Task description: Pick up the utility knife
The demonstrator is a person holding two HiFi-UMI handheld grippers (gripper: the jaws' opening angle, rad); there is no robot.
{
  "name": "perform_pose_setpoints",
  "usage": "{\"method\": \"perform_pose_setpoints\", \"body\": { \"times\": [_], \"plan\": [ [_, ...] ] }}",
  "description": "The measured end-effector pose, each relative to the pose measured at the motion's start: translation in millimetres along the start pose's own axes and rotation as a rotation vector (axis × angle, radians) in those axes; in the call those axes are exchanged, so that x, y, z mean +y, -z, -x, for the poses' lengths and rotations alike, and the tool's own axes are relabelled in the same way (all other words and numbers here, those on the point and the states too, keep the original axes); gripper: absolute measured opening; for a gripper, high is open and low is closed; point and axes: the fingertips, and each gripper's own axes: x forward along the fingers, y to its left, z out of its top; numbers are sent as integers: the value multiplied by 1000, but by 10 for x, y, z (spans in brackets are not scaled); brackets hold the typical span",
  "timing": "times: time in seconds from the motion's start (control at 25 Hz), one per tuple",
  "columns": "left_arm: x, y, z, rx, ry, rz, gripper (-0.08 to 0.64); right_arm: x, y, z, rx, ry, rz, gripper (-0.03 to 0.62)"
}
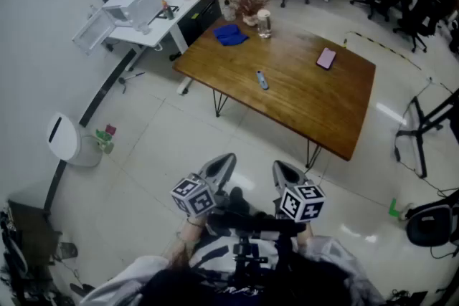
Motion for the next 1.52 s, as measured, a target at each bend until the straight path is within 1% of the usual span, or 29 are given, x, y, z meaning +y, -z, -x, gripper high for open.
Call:
{"method": "perform_pose_setpoints", "body": {
  "times": [0.2,0.4,0.56,0.64,0.72,0.84,0.96,1.04,1.12,1.24,1.32,1.4,1.52],
  "plan": [
    [230,-35,-232,-15,-10,7,5,-191,-144,-227,4,0,20,11],
    [497,-191,-559,-7,31,23,5,-310,-336,-566,2,25,36,11],
    [869,-557,-853,-14,51,2,5,-273,-546,-1049,5,17,71,11],
    [1065,-798,-977,-22,61,-25,5,-237,-650,-1323,5,7,67,11],
    [1292,-986,-1082,-24,65,-37,5,-242,-732,-1601,11,10,54,11],
    [1706,-1188,-1210,-12,58,-27,5,-283,-864,-1991,27,39,38,11],
    [2072,-1389,-1404,7,65,-16,5,-352,-1048,-2276,14,85,7,17],
    [2240,-1507,-1568,12,80,-7,5,-434,-1132,-2394,0,115,-22,48],
    [2344,-1574,-1736,20,97,5,5,-530,-1180,-2472,-4,142,-41,49],
    [2368,-1528,-1938,58,128,24,5,-720,-1191,-2514,13,190,-60,83],
    [2349,-1448,-2064,91,145,39,5,-891,-1211,-2569,31,218,-67,125],
    [2355,-1390,-2184,114,150,51,5,-1062,-1251,-2701,56,234,-53,164],
    [2368,-1391,-2367,117,143,59,5,-1332,-1330,-2997,115,263,29,210]
  ]
}}
